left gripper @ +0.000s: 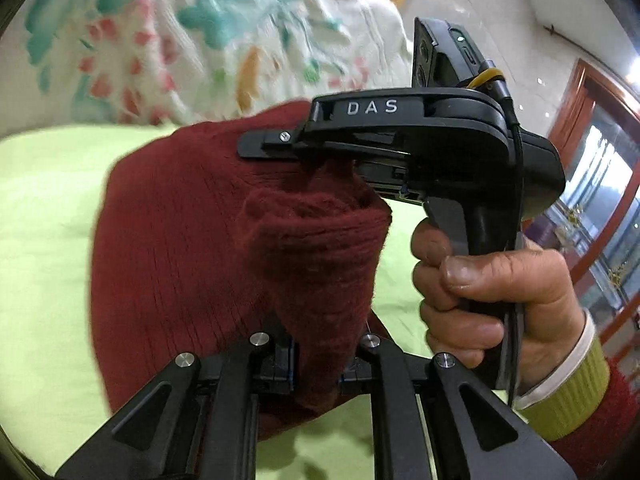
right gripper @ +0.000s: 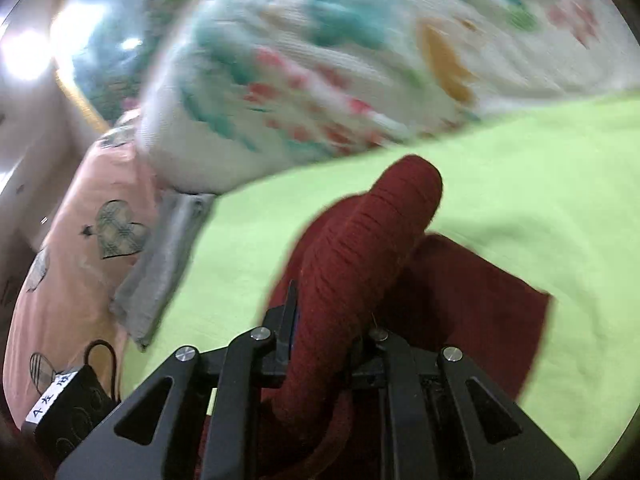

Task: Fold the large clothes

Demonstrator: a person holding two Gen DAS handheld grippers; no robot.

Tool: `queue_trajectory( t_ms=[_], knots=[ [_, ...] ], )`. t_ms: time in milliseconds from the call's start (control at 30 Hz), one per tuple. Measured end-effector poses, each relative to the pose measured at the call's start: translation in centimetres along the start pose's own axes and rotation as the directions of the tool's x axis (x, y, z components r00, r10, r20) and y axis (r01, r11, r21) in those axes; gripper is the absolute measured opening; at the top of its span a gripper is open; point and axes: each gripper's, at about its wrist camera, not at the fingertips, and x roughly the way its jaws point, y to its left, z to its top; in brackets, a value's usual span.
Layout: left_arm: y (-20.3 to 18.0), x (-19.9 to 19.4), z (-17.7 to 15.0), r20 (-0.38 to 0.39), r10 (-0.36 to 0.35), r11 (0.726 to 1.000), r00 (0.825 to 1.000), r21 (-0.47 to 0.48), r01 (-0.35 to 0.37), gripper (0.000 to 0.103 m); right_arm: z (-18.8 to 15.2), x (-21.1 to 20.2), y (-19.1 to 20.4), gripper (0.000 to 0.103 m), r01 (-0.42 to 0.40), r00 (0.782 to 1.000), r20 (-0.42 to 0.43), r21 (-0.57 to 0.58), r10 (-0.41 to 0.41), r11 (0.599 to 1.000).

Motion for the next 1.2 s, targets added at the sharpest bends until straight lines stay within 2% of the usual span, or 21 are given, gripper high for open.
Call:
queue_trajectory(
  t_ms=[100, 167, 267, 400, 500, 567, 633, 700, 733, 867, 1000, 1133, 1200],
  knots=[
    [0.2, 3.8, -1.4, -0.094, -0.015, 1.0, 0.995, -0.017, 0.014, 0.012, -1.6, 1.9, -4.6, 0.016, 0.074, 0.996, -0.062, 0.081, -0.069, 0.994],
    [-0.3, 4.8, -2.1, -0.114, 0.003, 1.0, 0.993, 0.018, -0.001, 0.012, -2.9, 2.5, -6.6, 0.016, 0.093, 0.994, -0.069, 0.096, -0.086, 0.991],
    [-0.9, 5.2, -2.3, -0.115, 0.025, 0.998, 0.993, 0.056, -0.018, 0.012, -3.5, 2.3, -7.5, 0.017, 0.065, 0.998, -0.032, 0.118, -0.061, 0.991],
    [-1.0, 5.3, -2.4, -0.125, 0.024, 0.998, 0.992, 0.063, -0.016, 0.013, -3.3, 2.5, -7.2, 0.027, 0.114, 0.993, -0.033, 0.098, -0.111, 0.989],
    [-1.4, 5.1, -2.2, -0.129, 0.017, 0.997, 0.991, 0.072, -0.007, 0.014, -3.7, 2.0, -6.8, 0.03, 0.128, 0.992, -0.023, 0.09, -0.127, 0.988],
    [-1.4, 4.6, -2.3, -0.13, 0.011, 0.998, 0.991, 0.064, -0.003, 0.021, -4.1, 1.4, -6.8, 0.041, 0.153, 0.988, -0.016, 0.098, -0.152, 0.983],
    [-1.2, 3.7, -2.2, -0.128, -0.019, 0.999, 0.992, 0.044, 0.025, 0.025, -4.5, 0.6, -6.6, 0.058, 0.17, 0.985, 0.003, 0.106, -0.171, 0.98],
    [-0.7, 2.3, -2.1, -0.121, -0.049, 0.998, 0.991, 0.022, 0.052, 0.035, -4.8, -0.2, -6.4, 0.073, 0.179, 0.983, 0.019, 0.112, -0.182, 0.977],
    [-0.4, 1.4, -2.1, -0.115, -0.059, 0.998, 0.992, 0.012, 0.06, 0.043, -5.0, -0.6, -6.3, 0.074, 0.173, 0.984, 0.026, 0.115, -0.177, 0.978],
    [1.2, -2.5, -1.9, -0.069, -0.082, 0.996, 0.994, -0.022, 0.081, 0.061, -6.2, -1.4, -6.6, 0.075, 0.167, 0.985, 0.006, 0.143, -0.17, 0.975],
    [4.5, -4.8, -1.7, -0.051, -0.074, 0.992, 0.996, -0.107, 0.069, 0.068, -7.4, -1.5, -7.3, 0.076, 0.157, 0.988, -0.025, 0.183, -0.155, 0.971],
    [8.7, -3.9, 0.0, -0.057, -0.024, 0.981, 0.998, -0.193, 0.013, 0.071, -8.1, -1.7, -8.0, 0.076, 0.121, 0.993, -0.033, 0.231, -0.116, 0.965],
    [10.7, -3.0, 0.5, -0.071, -0.031, 0.968, 0.997, -0.252, 0.012, 0.071, -8.0, -1.8, -8.2, 0.077, 0.098, 0.995, -0.03, 0.248, -0.094, 0.964]
  ],
)
